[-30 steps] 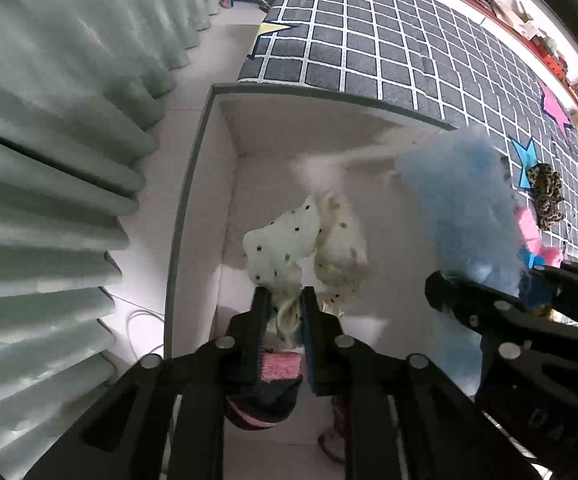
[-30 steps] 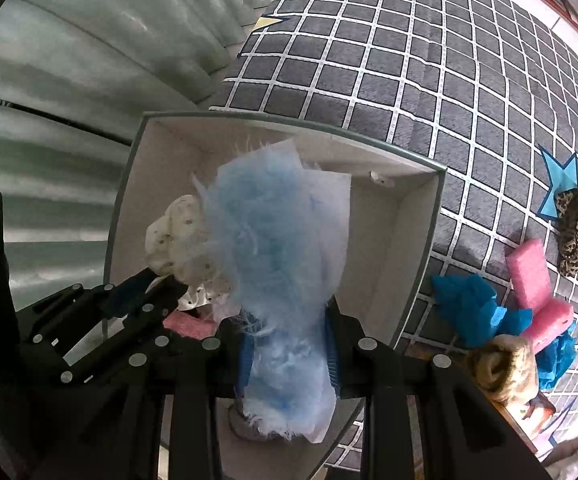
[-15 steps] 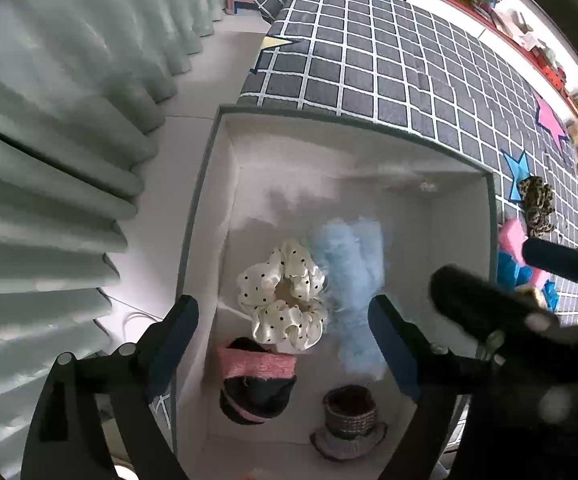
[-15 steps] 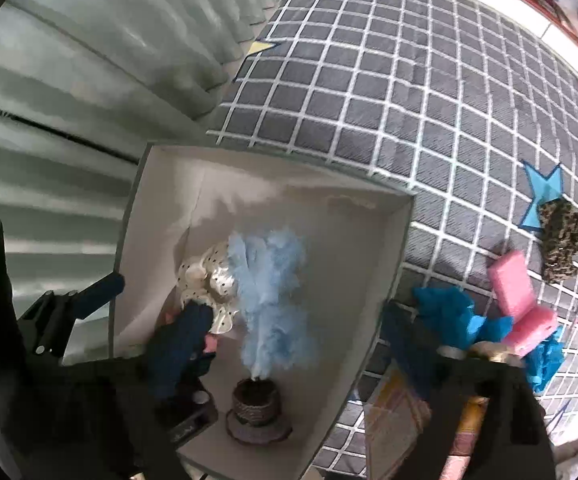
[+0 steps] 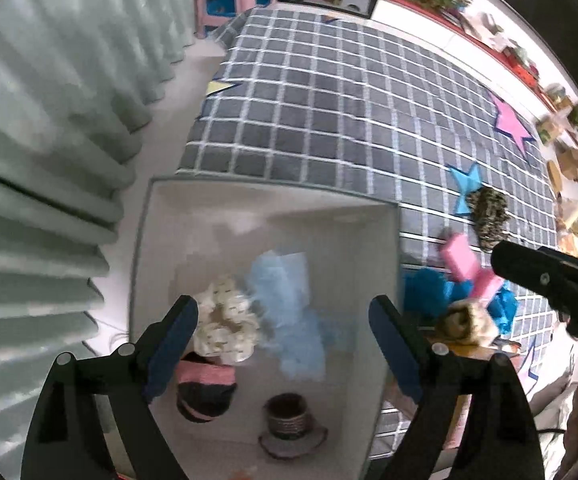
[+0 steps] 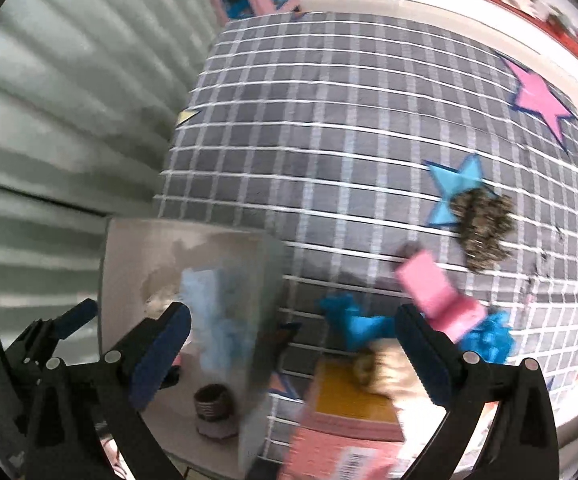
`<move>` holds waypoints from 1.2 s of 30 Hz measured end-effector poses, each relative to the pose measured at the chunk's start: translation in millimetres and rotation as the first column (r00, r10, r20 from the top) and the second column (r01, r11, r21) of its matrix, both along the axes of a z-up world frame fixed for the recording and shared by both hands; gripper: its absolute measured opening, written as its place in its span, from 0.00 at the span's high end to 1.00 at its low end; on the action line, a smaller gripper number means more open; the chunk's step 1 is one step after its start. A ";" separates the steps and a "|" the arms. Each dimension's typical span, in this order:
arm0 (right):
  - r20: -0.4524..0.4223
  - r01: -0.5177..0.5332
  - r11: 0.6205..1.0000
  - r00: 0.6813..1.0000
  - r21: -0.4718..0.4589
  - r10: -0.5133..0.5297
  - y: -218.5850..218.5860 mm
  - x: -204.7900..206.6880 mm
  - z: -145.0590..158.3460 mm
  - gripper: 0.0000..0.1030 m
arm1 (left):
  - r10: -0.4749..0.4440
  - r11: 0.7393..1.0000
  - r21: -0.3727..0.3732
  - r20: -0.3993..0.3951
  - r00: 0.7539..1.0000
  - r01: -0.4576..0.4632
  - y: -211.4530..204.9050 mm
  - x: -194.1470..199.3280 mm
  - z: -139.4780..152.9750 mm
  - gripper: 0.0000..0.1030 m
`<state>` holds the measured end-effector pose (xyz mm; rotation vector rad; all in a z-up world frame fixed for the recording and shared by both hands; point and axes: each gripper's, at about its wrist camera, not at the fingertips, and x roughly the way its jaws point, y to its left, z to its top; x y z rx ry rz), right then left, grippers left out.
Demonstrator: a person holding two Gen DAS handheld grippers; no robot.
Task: Organize soft objects
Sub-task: 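Move both tools from the box back to the pile of soft items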
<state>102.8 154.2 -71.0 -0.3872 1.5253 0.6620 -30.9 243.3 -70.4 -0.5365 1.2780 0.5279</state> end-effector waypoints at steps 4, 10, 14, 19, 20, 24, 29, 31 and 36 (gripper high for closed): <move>0.000 0.082 0.996 0.997 -0.024 -0.082 -42.1 26.4 -3.3 0.01 | -0.046 0.999 0.003 0.000 0.999 0.046 -18.6 17.9 3.6 0.13; -0.011 0.197 0.974 0.980 -0.112 -0.200 -112.1 57.2 -32.5 0.01 | -0.085 0.996 0.012 -0.018 0.996 0.085 -40.1 36.6 1.7 0.13; -0.030 0.243 0.957 0.968 -0.159 -0.251 -140.9 67.0 -53.4 0.01 | -0.096 0.995 0.013 -0.034 0.995 0.097 -50.5 44.7 0.7 0.13; -0.047 0.231 0.952 0.968 -0.201 -0.245 -152.1 70.3 -81.7 0.01 | -0.104 0.994 0.021 -0.057 0.993 0.106 -60.8 51.9 0.2 0.13; -0.050 0.233 0.952 0.968 -0.198 -0.247 -152.4 71.7 -85.9 0.01 | -0.105 0.994 0.023 -0.061 0.993 0.106 -62.5 53.7 0.0 0.13; -0.076 0.234 0.960 0.966 -0.156 -0.248 -146.7 78.2 -97.0 0.01 | -0.101 0.994 0.034 -0.080 0.992 0.104 -70.2 59.3 0.3 0.13; -0.139 0.182 0.974 0.970 -0.134 -0.201 -132.9 81.0 -116.7 0.06 | -0.097 0.994 0.036 -0.098 0.990 0.101 -78.2 65.0 0.1 0.13; -0.172 0.155 0.978 0.969 -0.139 -0.178 -126.3 78.0 -125.9 0.33 | -0.095 0.994 0.037 -0.106 0.990 0.099 -80.9 68.4 -0.1 0.13; -0.280 0.209 0.972 0.932 -0.104 -0.231 -139.7 75.8 -141.1 0.66 | -0.102 0.993 0.042 -0.114 0.988 0.108 -89.3 81.5 2.0 0.13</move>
